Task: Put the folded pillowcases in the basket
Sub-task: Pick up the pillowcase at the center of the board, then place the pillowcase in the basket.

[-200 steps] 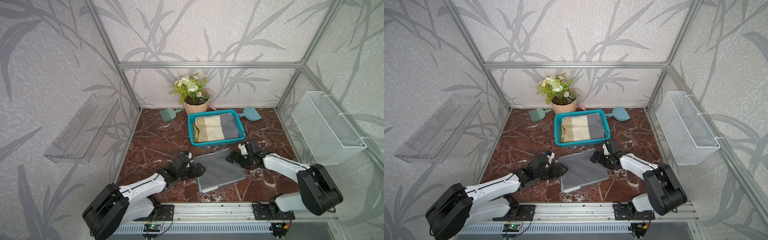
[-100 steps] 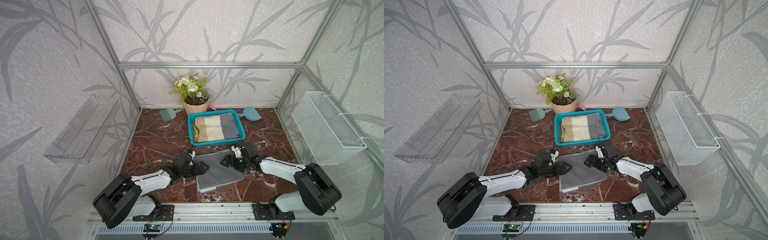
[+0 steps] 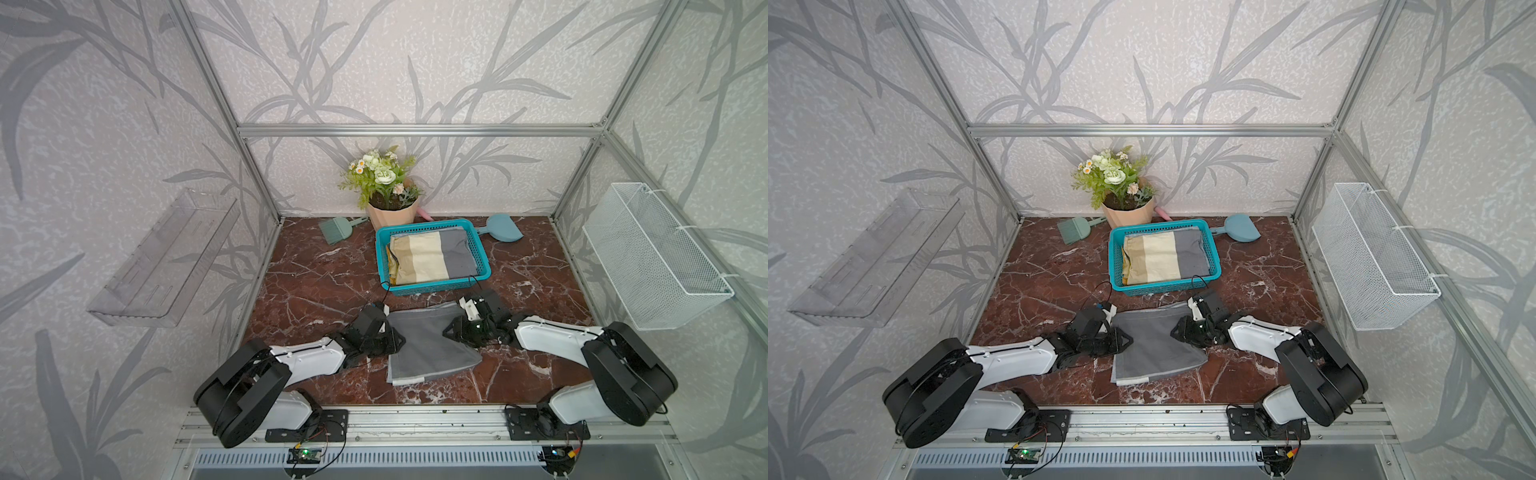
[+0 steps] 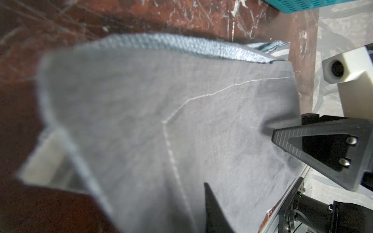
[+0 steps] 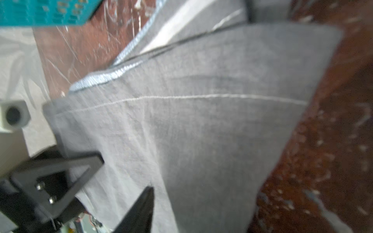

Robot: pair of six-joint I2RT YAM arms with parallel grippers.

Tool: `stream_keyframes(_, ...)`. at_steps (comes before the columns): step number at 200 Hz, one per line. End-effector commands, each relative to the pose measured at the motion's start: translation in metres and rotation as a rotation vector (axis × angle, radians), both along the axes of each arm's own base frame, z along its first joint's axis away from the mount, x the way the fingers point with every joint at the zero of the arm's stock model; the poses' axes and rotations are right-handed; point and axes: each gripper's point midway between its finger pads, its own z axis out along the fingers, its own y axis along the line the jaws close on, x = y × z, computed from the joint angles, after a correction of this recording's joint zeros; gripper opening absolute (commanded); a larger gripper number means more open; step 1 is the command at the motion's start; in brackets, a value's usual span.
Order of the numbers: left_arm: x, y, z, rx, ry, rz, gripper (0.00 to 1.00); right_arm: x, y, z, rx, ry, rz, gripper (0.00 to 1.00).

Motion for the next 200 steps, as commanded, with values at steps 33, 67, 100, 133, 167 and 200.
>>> stream_keyframes(33, -0.001, 0.01, 0.002, 0.066, -0.018, 0.004, 0.0, -0.018, -0.008, -0.007, -0.034, 0.053, 0.009, 0.0)
stream_keyframes(67, 0.005, 0.01, 0.034, 0.071, -0.11, -0.023, 0.0, -0.015, -0.005, 0.032, -0.024, -0.021, 0.032, 0.0)
stream_keyframes(100, 0.006, -0.007, 0.088, 0.001, -0.238, -0.105, 0.0, -0.01, -0.005, 0.091, -0.008, -0.141, 0.066, 0.0)
stream_keyframes(133, 0.01, -0.025, 0.15, -0.052, -0.359, -0.168, 0.0, -0.002, -0.002, 0.152, 0.04, -0.25, 0.066, 0.0)
stream_keyframes(167, 0.044, -0.02, 0.207, 0.01, -0.538, -0.085, 0.0, 0.028, -0.009, 0.196, -0.012, -0.371, 0.053, 0.0)
stream_keyframes(200, 0.095, -0.016, 0.23, 0.156, -0.635, -0.01, 0.0, 0.082, -0.013, 0.216, -0.029, -0.408, 0.038, 0.0)
